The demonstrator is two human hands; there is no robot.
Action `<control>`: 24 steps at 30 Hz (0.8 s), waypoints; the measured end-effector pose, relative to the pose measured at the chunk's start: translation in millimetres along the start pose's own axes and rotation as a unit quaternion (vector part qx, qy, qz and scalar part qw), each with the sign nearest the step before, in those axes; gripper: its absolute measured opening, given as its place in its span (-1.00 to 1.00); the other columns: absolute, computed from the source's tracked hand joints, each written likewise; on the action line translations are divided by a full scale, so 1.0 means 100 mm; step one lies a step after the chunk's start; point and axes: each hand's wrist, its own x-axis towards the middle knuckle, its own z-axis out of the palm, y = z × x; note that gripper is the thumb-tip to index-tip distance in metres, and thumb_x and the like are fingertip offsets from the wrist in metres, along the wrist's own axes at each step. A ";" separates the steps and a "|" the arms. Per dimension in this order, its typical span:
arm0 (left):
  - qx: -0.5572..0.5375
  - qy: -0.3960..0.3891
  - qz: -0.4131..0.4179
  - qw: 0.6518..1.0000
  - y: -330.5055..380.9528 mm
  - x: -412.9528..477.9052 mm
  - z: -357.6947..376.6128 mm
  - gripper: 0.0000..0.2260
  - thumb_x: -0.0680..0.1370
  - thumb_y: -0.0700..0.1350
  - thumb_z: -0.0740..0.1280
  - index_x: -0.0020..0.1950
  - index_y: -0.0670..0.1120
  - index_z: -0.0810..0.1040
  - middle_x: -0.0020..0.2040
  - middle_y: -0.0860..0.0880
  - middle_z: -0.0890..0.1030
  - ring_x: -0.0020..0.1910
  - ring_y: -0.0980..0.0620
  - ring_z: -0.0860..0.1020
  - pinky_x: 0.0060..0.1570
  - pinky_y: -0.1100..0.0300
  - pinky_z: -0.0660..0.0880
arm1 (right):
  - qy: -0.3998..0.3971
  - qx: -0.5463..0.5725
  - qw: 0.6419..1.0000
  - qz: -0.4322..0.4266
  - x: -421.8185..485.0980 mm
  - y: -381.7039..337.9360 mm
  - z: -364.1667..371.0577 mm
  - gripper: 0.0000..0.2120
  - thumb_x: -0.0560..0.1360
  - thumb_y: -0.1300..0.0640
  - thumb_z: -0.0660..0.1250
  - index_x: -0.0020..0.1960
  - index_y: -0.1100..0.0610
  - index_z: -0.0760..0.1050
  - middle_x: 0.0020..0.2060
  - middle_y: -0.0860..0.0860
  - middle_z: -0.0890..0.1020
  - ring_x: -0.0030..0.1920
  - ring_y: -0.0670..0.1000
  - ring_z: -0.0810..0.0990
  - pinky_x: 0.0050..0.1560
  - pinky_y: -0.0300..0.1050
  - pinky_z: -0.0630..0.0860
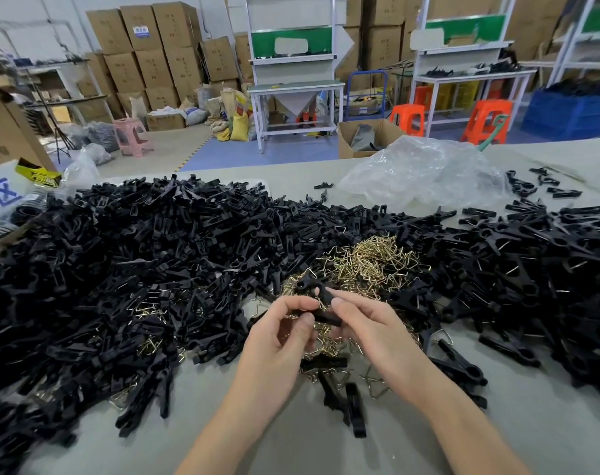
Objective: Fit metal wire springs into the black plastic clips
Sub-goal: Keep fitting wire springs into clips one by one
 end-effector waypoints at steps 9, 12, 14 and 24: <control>-0.058 0.010 -0.050 0.997 -0.03 0.04 -0.04 -0.73 0.65 -0.22 0.28 0.00 0.12 0.68 -0.13 -0.09 0.72 -0.09 -0.07 0.68 -0.01 0.13 0.61 | -0.042 0.059 0.997 0.002 -0.06 -0.11 0.05 -0.71 0.63 0.20 0.34 0.07 -0.16 0.72 0.04 -0.02 0.75 0.08 0.01 0.72 0.06 -0.21 0.63; -0.067 0.030 -0.049 0.996 -0.06 0.05 -0.04 -0.75 0.63 -0.21 0.33 0.03 0.17 0.65 -0.10 -0.04 0.71 -0.11 -0.04 0.69 -0.07 0.19 0.62 | -0.046 0.062 0.997 0.003 -0.06 -0.11 0.05 -0.72 0.62 0.21 0.35 0.10 -0.14 0.72 0.04 0.00 0.75 0.07 0.04 0.73 0.06 -0.20 0.63; -0.111 0.054 -0.067 0.990 -0.08 0.06 -0.03 -0.73 0.61 -0.26 0.34 0.08 0.14 0.62 -0.03 -0.03 0.70 -0.09 -0.08 0.69 -0.08 0.13 0.64 | -0.042 0.061 0.997 0.010 -0.06 -0.10 0.06 -0.72 0.61 0.22 0.36 0.08 -0.14 0.72 0.04 -0.02 0.75 0.07 0.02 0.73 0.05 -0.24 0.62; -0.042 0.053 -0.053 0.996 -0.05 0.07 -0.08 -0.56 0.64 -0.28 0.28 0.43 0.12 0.36 0.08 0.14 0.71 0.11 0.18 0.65 0.13 0.33 0.54 | -0.026 0.048 0.998 0.017 -0.05 -0.07 0.04 -0.75 0.60 0.16 0.39 0.26 0.02 0.63 0.03 0.01 0.74 0.02 0.03 0.74 0.06 -0.22 0.63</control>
